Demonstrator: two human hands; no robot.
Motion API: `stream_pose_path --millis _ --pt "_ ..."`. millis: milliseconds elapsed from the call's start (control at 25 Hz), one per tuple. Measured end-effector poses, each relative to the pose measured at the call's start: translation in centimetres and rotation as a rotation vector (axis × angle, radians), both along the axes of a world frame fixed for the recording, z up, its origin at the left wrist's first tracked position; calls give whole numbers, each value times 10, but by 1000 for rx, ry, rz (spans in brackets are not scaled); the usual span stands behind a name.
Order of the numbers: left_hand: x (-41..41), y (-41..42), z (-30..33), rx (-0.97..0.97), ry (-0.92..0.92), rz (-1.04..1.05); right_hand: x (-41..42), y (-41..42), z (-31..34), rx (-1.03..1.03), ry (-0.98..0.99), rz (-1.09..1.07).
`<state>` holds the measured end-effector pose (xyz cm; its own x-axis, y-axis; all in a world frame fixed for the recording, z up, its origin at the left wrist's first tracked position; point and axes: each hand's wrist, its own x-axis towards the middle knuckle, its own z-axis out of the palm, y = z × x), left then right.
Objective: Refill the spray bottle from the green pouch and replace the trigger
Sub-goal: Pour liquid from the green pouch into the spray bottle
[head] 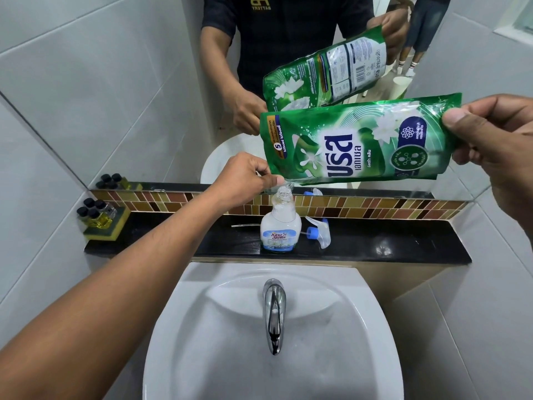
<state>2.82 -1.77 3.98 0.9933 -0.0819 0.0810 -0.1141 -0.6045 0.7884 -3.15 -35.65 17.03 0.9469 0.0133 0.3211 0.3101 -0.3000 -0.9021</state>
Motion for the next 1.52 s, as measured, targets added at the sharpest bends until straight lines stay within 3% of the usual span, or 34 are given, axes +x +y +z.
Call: stream_pose_path --millis 680,880,1160,1400,1520 --pt "-8 0 2 -8 47 11 6 1 -11 21 -12 10" --pt "-8 -1 2 24 43 9 5 -12 -38 77 49 -102" --pt "-4 -11 19 110 56 6 2 -30 -131 445 373 -328" --pt "6 -31 33 198 67 28 -12 -25 -219 663 877 -323" --pt "11 -70 44 228 73 -16 -24 -29 -256 733 1027 -261"
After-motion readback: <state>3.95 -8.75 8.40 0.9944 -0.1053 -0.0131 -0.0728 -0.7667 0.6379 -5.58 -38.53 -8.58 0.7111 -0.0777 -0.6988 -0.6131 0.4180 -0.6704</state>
